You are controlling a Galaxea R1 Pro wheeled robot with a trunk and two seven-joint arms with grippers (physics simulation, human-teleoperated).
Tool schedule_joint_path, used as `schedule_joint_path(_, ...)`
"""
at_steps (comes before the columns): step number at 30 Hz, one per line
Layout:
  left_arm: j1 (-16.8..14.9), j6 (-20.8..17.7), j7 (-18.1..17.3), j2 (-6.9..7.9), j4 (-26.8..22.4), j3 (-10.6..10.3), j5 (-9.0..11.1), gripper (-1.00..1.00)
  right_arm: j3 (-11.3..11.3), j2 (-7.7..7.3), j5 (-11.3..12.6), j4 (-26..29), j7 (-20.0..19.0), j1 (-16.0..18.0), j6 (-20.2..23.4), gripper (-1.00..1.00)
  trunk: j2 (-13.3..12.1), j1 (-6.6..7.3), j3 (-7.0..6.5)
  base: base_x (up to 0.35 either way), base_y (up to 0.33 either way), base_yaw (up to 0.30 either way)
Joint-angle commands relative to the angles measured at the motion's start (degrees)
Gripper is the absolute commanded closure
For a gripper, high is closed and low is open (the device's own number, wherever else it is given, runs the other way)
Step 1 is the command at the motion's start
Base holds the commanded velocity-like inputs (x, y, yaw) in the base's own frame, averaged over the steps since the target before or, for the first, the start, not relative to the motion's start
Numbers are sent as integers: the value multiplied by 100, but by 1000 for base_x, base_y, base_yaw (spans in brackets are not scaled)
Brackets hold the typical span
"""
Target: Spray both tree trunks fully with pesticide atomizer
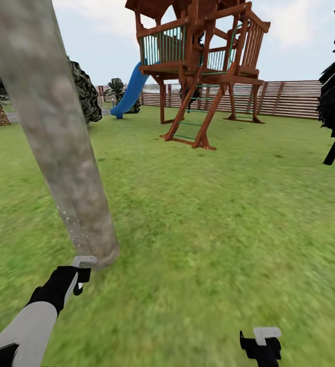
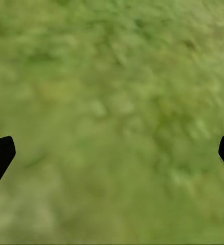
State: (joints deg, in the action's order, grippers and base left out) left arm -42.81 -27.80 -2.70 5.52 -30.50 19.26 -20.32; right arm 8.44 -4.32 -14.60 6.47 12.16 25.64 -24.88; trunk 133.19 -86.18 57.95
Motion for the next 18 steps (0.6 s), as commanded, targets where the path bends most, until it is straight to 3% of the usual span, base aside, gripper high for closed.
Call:
schedule_joint_path(1, -7, -23, -28, -17, -8, 26, -46, 100, 43, 1, -60, -6, 14, 3, -17, -100, 2, -1, 5, 157, -256, 276)
schedule_joint_path(4, -7, -23, 12, -2, -18, 52, -43, 100, 43, 1, -60, -6, 14, 3, -17, -100, 2, -1, 5, 152, -256, 276)
schedule_joint_path(8, -7, 1, 415, -1, -13, 397, -24, 100, 43, 1, -60, -6, 15, 3, -17, -100, 2, -1, 5, 152, -256, 276)
schedule_joint_path(15, -2, 3, 446, -57, 41, 396, -25, 100, 43, 1, -60, -6, 14, 3, -17, -100, 2, -1, 5, 157, -255, 271)
schedule_joint_path(18, -2, 3, 446, -67, 44, 394, -25, 100, 43, 1, -60, -6, 14, 3, -17, -100, 2, -1, 5, 174, -246, 68)
